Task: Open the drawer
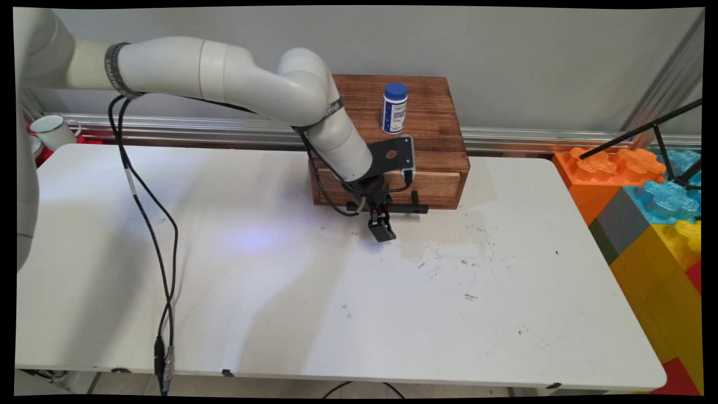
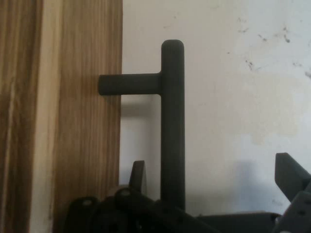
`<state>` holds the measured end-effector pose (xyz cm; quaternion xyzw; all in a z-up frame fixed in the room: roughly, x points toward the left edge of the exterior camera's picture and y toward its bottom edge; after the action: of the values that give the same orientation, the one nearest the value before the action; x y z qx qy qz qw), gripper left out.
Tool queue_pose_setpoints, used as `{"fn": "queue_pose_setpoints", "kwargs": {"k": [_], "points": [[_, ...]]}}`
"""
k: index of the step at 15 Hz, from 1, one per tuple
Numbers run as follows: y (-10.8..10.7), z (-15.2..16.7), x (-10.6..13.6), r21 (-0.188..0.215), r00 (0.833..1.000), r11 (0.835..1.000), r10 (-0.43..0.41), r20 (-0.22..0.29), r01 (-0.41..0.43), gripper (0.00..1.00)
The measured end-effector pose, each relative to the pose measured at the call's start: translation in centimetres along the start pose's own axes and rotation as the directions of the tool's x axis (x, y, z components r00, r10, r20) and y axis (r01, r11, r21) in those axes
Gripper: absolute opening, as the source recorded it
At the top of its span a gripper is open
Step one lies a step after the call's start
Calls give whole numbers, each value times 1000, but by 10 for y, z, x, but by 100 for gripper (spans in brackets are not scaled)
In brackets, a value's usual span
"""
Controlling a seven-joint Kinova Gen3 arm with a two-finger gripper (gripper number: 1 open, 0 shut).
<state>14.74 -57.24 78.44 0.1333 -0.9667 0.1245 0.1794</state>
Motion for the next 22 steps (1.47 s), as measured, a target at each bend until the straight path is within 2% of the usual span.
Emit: {"fn": "queue_pose_setpoints", "kwargs": {"k": [11, 22], "points": [[17, 7, 3, -21, 1000, 1000, -19, 13, 19, 100], [52, -4, 0, -36, 999, 999, -22, 24, 23, 100]]}}
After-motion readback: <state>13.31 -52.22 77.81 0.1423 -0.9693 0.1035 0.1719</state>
